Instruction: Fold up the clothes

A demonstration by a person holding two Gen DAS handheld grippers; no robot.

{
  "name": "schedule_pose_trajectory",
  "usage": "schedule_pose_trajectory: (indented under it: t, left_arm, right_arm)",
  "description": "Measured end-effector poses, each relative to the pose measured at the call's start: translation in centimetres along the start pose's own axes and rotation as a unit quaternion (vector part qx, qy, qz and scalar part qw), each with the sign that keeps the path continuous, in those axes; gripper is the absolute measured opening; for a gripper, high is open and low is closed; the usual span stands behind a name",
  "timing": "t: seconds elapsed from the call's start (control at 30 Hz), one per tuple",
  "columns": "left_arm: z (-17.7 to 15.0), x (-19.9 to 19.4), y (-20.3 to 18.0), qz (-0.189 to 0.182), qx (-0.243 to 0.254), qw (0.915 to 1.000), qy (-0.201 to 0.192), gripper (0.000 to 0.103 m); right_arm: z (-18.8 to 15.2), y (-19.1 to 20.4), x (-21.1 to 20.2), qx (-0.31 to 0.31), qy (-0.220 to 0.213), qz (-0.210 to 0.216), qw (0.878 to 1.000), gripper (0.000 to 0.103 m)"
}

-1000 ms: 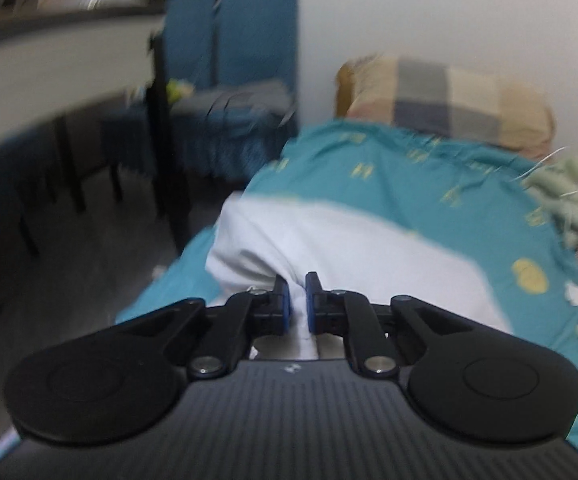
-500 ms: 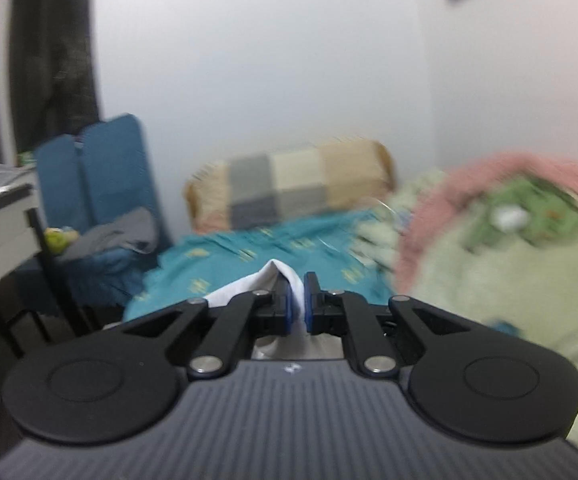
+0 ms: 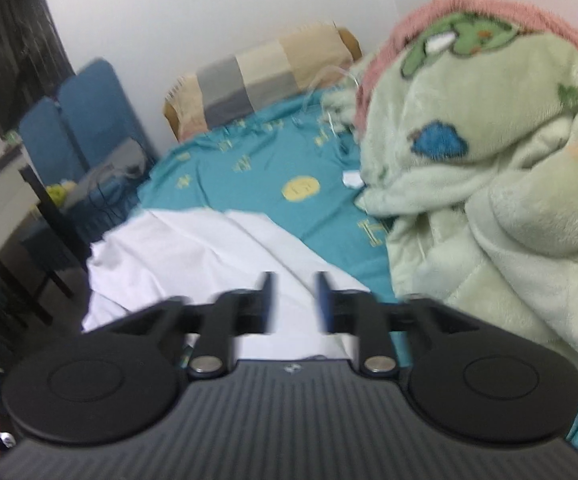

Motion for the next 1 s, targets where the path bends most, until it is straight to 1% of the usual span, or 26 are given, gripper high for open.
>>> schedule_pose_trajectory:
  t: [0.03,0.07,0.2,0.27,0.33,0.43,0.53,0.6,0.63,0.73,0.77,0.8,0.87,0.93,0.97,1.0]
  left_arm:
    - [0.0,0.3,0.0,0.004,0.002,1.0,0.002,0.102]
    - [0.1,0.6,0.0,0.007,0.002,1.0,0.004,0.102]
    - [0.8,2.8,-0.3,0.018,0.003,0.9997,0.015,0.102]
    - [1.1,4.5,-0.7,0.022,0.019,0.9993,0.025,0.102]
    - [1.2,6.8,-0.6,0.031,0.017,0.9984,0.043,0.102]
    - [1.0,10.1,0.7,0.04,-0.02,0.9968,0.066,0.099]
    - [0.7,12.8,2.3,0.044,-0.057,0.9947,0.074,0.096]
    - [0.3,14.2,3.4,0.041,-0.088,0.9921,0.079,0.09]
    - [0.1,14.7,4.0,0.038,-0.104,0.9905,0.082,0.086]
    - [-0.9,16.1,5.4,0.024,-0.154,0.9838,0.089,0.079]
    - [-1.2,16.6,5.7,0.023,-0.164,0.9817,0.095,0.076]
    - [-1.5,17.2,6.0,0.022,-0.172,0.9795,0.103,0.07]
    - [-2.0,18.1,6.4,0.018,-0.187,0.9763,0.107,0.064]
    - [-2.0,18.6,6.4,0.019,-0.185,0.9779,0.094,0.059]
    - [-1.9,18.8,6.3,0.016,-0.185,0.9785,0.09,0.054]
    - [-1.8,19.0,6.2,0.012,-0.186,0.9788,0.085,0.051]
  right_arm:
    - [0.1,0.1,-0.4,0.002,-0.012,0.006,1.0,0.064]
    - [0.2,0.1,-0.9,0.004,-0.023,0.012,1.0,0.072]
    - [0.8,0.1,-1.4,0.008,-0.041,0.034,0.999,0.072]
    - [0.8,0.4,-1.2,0.007,-0.041,0.041,0.998,0.072]
    - [0.6,0.6,-0.9,0.001,-0.037,0.044,0.998,0.072]
    - [0.3,1.0,-0.6,-0.004,-0.032,0.051,0.998,0.072]
    - [0.3,1.2,-0.3,0.0,-0.027,0.061,0.998,0.072]
    - [0.3,1.4,-0.1,0.004,-0.025,0.069,0.997,0.072]
    - [0.2,1.6,0.0,0.004,-0.023,0.072,0.997,0.072]
    - [0.0,2.0,0.5,0.005,-0.016,0.081,0.997,0.072]
    - [-0.1,2.1,0.7,0.005,-0.012,0.083,0.996,0.072]
    - [-0.2,2.2,0.9,0.005,-0.009,0.085,0.996,0.072]
    - [-0.6,2.4,1.5,0.001,-0.001,0.085,0.996,0.072]
    - [-0.9,2.5,2.0,-0.002,0.006,0.084,0.996,0.072]
    - [-1.1,2.5,2.3,-0.003,0.01,0.084,0.996,0.072]
    - [-1.2,2.5,2.5,-0.003,0.013,0.083,0.996,0.072]
Point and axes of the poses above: each gripper's, at about its wrist camera, not at the fingertips, and x roughly the way its jaws point, y to its left, z to its top, the point moved 6 cm from there along x, roughly the way its jaws point, and after that the axes turned 4 degrees about x, right-handed, at the moved point
